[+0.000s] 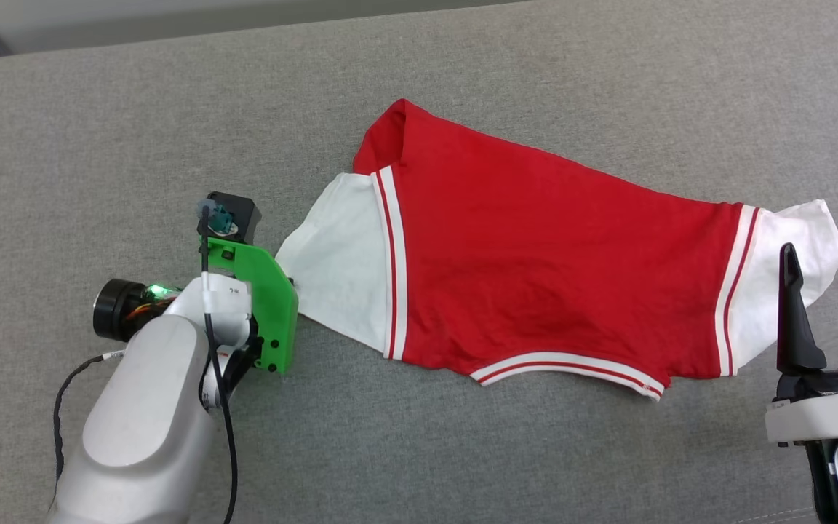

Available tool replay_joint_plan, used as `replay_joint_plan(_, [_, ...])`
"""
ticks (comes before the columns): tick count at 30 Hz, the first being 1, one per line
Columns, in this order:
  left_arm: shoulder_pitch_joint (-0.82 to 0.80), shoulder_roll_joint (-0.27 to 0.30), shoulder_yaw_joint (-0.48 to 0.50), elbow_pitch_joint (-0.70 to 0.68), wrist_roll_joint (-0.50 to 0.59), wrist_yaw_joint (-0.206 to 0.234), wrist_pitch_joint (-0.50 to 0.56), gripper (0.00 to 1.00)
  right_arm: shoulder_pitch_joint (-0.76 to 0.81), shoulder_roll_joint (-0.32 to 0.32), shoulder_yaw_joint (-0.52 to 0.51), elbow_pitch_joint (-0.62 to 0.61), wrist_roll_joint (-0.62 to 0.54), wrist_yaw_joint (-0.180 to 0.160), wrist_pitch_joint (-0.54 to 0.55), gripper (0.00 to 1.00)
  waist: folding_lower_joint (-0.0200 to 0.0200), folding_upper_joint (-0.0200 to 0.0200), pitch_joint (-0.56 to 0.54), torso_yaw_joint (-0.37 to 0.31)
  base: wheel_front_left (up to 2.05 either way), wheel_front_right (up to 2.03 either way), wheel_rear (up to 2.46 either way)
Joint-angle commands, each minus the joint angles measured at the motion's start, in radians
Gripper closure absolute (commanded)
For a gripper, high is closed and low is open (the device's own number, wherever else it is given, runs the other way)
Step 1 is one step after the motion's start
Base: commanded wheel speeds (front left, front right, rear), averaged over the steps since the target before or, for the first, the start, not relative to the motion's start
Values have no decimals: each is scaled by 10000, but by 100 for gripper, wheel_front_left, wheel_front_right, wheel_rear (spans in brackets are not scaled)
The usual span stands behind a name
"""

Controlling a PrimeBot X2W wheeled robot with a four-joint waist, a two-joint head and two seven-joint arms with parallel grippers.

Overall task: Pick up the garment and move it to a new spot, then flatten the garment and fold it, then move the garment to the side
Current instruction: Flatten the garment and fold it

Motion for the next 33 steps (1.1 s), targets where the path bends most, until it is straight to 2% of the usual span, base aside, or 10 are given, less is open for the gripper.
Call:
replay_joint_plan(1, [600,-129,-293,373,-154,-137,342,100,-167,-9,-48,42,-130,-7,-60,0,0,-1,-92,76,0,0,0])
replay_joint_plan(5, [901,-182,-173,98,-349,-39,144,100,-106,-67,-111,100,-173,-7,-18,0,0,-1,-348,241,0,0,0])
replay_joint_plan(10, [1235,-84,327,-528,-589,323,-455,100,37,-301,-23,156,-212,-7,192,0,0,-1,-785,584,0,0,0])
replay_joint_plan(18, [2207,477,1330,-2190,-1138,780,-752,100,362,-693,25,411,-28,-7,1205,0,0,-1,-1503,1128,0,0,0])
replay_joint_plan(25, [3715,718,1570,-4183,-1744,838,-240,100,769,-985,-45,592,166,-7,3163,0,0,-1,-1674,1518,0,0,0])
replay_joint_plan(33, [4864,670,1452,-6097,-2143,1015,284,100,649,-1428,-810,394,643,-7,6899,0,0,-1,-1442,1826,0,0,0])
